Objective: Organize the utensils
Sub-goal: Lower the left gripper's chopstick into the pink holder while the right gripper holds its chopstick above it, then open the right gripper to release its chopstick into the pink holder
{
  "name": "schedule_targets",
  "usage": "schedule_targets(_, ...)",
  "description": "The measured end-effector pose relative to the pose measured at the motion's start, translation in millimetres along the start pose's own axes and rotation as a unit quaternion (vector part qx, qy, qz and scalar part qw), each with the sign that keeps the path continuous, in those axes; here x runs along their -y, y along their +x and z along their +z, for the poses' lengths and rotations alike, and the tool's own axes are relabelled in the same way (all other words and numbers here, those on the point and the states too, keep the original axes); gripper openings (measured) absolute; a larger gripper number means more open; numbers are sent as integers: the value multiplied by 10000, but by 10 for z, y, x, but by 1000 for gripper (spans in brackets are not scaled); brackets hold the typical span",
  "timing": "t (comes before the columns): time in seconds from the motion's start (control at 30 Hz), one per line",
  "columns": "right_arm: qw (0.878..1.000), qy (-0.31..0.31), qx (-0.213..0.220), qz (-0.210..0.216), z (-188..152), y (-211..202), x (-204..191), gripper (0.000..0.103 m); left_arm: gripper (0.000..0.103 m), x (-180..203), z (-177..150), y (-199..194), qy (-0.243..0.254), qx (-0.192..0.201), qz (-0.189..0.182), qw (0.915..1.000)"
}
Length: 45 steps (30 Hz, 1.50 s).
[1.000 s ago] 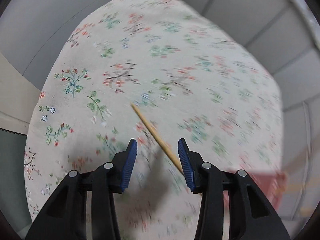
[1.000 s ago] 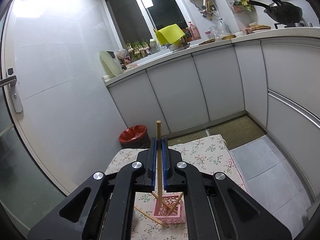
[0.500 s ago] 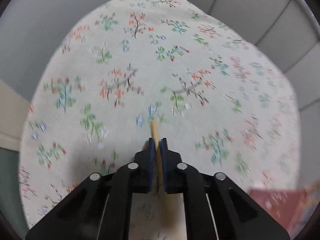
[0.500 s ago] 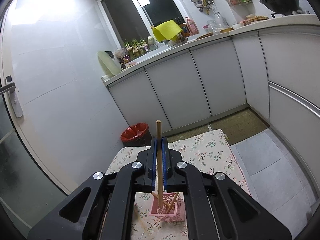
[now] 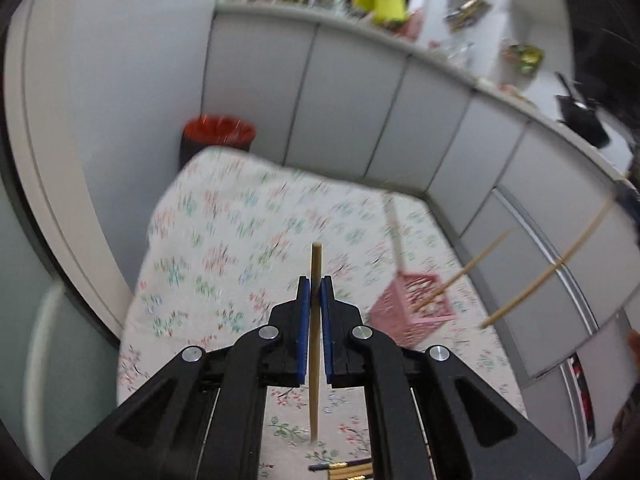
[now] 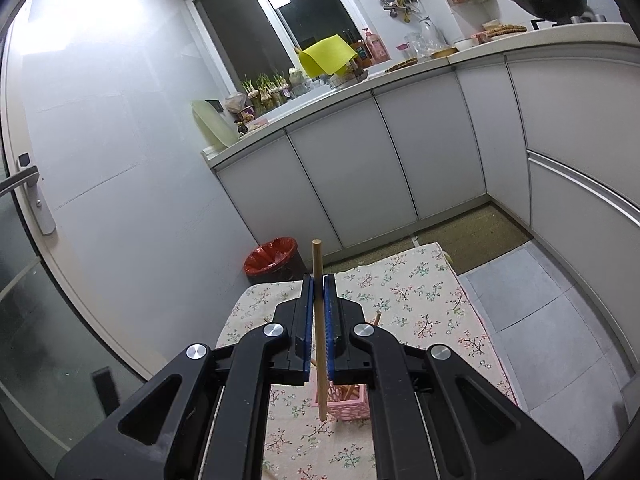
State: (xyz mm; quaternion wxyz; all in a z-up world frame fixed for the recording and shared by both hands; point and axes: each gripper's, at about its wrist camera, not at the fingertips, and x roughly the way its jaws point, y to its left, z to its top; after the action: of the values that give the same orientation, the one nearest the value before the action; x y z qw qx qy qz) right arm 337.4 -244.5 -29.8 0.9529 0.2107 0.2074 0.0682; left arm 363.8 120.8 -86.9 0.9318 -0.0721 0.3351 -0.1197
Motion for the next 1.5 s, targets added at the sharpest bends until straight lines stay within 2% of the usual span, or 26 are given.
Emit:
schedule_targets(0.2, 9999, -67, 149, -19, 154, -177, -140, 5, 6, 471, 454, -534, 437, 661, -265, 9965)
schedule_targets(0.4, 9991, -239, 350, -68, 316, -243, -280, 5, 6, 822, 852, -620, 674, 980, -474, 9918)
schedule_targets(0.53, 9981, -397, 463, -106, 352, -237, -328, 5, 6, 1017, 984, -578, 685, 1104, -660, 9893)
schedule_targets(0.67, 9975, -473, 506, -166, 329, -105, -287, 5, 6, 1168, 1021, -360, 639, 1103, -862, 9881)
schedule_targets(0.83, 9985, -328, 393, -214, 290, 130, -119, 4, 6, 1291, 1000, 55, 712, 1026, -826, 9887)
schedule_targets(0.97, 9989, -250, 333, -232, 258, 297, -12, 4, 6, 1356, 899, 460, 772, 788, -863, 9901)
schedule_targets(1.03, 9992, -227, 278, -191, 250, 380, 17, 4, 6, 1408, 810, 604, 992, 590, -791, 9902)
schedule_targets(1.1, 9991, -257, 275, -189, 236, 446, 26, 4, 7, 1425, 731, 617, 1103, 591, -737, 9894)
schedule_targets(1.23, 9989, -296, 285, -205, 206, 513, 5, 4, 7, 1377, 714, 368, 1088, 997, -714, 9865)
schedule_targets(1.27, 9990, -294, 271, -207, 192, 538, -5, 4, 9, 1337, 726, 291, 1012, 1089, -707, 9863)
schedule_targets(1.33, 9990, -309, 249, -210, 182, 556, -15, 4, 19, 1207, 745, 81, 737, 1376, -701, 9853)
schedule_targets(1.4, 9987, -363, 266, -229, 161, 584, -42, 4, 36, 1093, 755, -95, 558, 1629, -677, 9827)
schedule_targets(1.5, 9988, -373, 212, -236, 140, 666, -54, 4, 36, 954, 749, -254, 426, 1813, -676, 9802)
